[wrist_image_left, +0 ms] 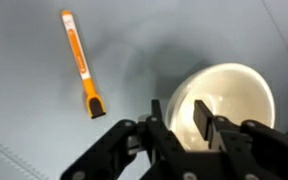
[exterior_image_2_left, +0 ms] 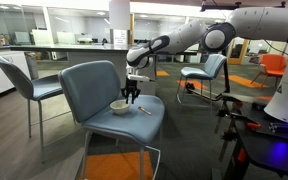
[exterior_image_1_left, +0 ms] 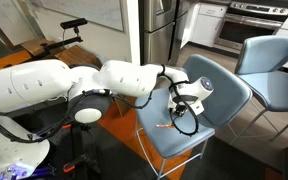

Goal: Move the bowl to the right

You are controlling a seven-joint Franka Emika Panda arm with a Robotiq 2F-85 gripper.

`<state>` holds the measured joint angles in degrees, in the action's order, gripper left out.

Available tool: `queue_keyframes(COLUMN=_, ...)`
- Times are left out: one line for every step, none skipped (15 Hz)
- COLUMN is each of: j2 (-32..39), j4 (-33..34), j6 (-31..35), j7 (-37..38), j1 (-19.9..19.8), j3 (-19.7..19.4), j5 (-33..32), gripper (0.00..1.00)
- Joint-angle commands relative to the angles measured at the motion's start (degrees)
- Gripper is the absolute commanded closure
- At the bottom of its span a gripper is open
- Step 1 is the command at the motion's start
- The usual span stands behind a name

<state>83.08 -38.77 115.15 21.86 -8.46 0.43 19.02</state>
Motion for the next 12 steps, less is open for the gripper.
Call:
queue_keyframes(j2=2.1, j4=4.0, j6=-2.0, j7=1.0, j1=0.0, j3=0.1, j5=-0.1, gripper=0.26)
queue_keyframes(j2=2.6, j4=5.0, j6=-2.2, j7=1.6, j1=-0.2, j3=0.7, j5=-1.3, gripper=0.19)
queue_keyframes(j2=0.8, j4=2.4, j6=-0.9, j7=1.1, j1=-0.1, j3=0.8, j5=-1.2, gripper=0.11)
queue_keyframes(j2=0.8, j4=2.8, j6=-0.9, j7=2.1, j1=0.4, j3=0.0, j5=-1.9, gripper=0.04)
queue_keyframes(j2=0.7, j4=3.1, j6=-0.9, j7=2.6, j1=0.7, j3=-0.4, j5=-2.4, gripper=0.00)
queue_keyframes(j2=0.8, j4=3.7, j6=-0.9, j7=3.1, j1=1.0, j3=-0.6, j5=-3.0, gripper=0.00)
queue_keyframes(j2=1.0, j4=4.3, j6=-0.9, j7=3.9, j1=1.2, j3=-0.9, j5=-3.4, gripper=0.00)
queue_keyframes(j2=1.1, j4=4.7, j6=-0.6, j7=4.6, j1=1.8, j3=-1.3, j5=-4.3, gripper=0.00)
queue_keyframes(j2=-0.3, j4=2.7, j6=0.7, j7=4.6, j1=2.7, j3=-2.6, j5=-4.5, gripper=0.00)
queue_keyframes(j2=-0.6, j4=2.6, j6=1.2, j7=4.7, j1=3.3, j3=-3.0, j5=-5.3, gripper=0.00)
queue_keyframes(j2=-1.2, j4=2.0, j6=2.1, j7=4.7, j1=4.4, j3=-4.3, j5=-6.4, gripper=0.00)
queue_keyframes(j2=-1.9, j4=1.6, j6=2.3, j7=4.6, j1=5.2, j3=-5.0, j5=-7.2, gripper=0.00)
